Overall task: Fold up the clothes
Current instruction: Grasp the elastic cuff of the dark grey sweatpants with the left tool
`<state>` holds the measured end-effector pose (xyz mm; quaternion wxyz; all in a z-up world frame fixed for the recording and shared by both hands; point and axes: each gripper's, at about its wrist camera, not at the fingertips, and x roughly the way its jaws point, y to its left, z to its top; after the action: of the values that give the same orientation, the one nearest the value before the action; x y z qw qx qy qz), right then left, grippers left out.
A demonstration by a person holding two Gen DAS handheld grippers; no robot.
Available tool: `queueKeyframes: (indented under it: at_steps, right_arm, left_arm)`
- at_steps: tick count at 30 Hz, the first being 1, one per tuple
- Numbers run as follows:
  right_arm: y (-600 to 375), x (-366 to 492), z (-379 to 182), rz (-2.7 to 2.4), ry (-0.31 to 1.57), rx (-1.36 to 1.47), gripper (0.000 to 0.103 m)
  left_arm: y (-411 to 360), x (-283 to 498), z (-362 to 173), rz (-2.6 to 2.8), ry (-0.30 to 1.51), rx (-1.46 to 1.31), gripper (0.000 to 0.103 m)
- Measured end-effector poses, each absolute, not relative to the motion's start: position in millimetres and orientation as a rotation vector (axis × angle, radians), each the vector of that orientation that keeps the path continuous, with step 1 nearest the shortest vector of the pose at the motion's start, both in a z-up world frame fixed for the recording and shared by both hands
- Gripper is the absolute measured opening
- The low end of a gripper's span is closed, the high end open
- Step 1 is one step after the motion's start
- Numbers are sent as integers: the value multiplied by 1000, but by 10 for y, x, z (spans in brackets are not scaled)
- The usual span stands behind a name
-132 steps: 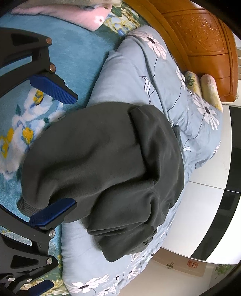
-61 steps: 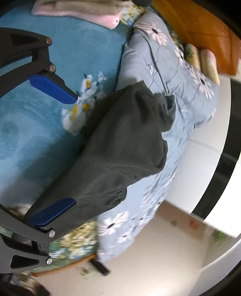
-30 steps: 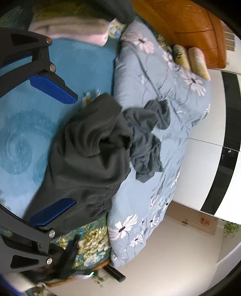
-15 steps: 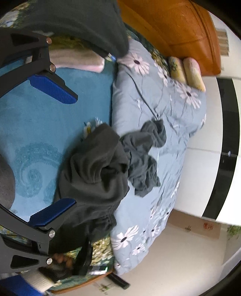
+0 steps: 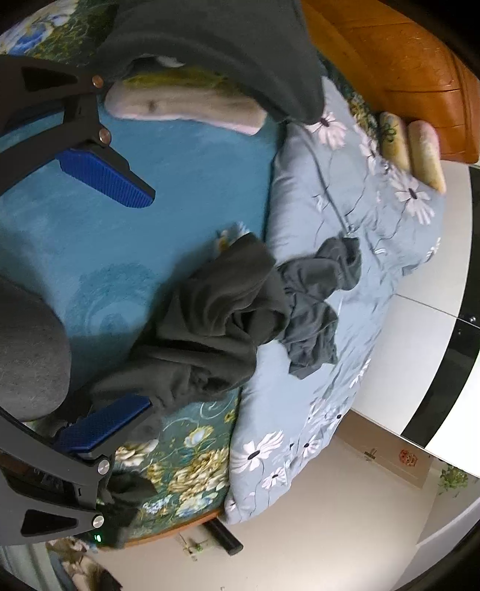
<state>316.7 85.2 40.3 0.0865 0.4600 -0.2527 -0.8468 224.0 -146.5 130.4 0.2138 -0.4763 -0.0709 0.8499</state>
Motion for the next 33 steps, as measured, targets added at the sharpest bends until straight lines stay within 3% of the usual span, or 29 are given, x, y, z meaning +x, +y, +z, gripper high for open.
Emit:
queueKeyframes:
  at_steps: [5,6,7,9,19,22,28,33]
  right_arm:
    - [989,3415,345,-2589,-801,1453,11]
    - [1015,3441,370,-2613,-811,1447,15]
    - [1056,3497,409,-2639,-820,1431,28]
    - [1154,3631,478,-2690,-844,1401,43]
    - [1860,4472,529,-2898,-1199,1303,43]
    - [2043,4717,482,-2931,-1310,1273,43]
    - [2498,5172,364,-3001,-1519,1242,43]
    - [2751,5404,206,-2978,-1775,1213,43]
  left_arm:
    - [-1245,2270,1190,2252,-258,-1367,103]
    - [-1170,2267,1159,2233,-252,-1382,103]
    - [-1094,2263,1136,2221,-237,-1394,103]
    - [-897,2255,1098,2200,-190,-1410,103]
    - [639,2184,815,2036,169,-1469,103]
    - [989,2496,692,1943,367,-1432,103]
    - [1360,3058,420,1895,937,-1243,103]
    - [1482,2991,97,1873,1128,-1277,103]
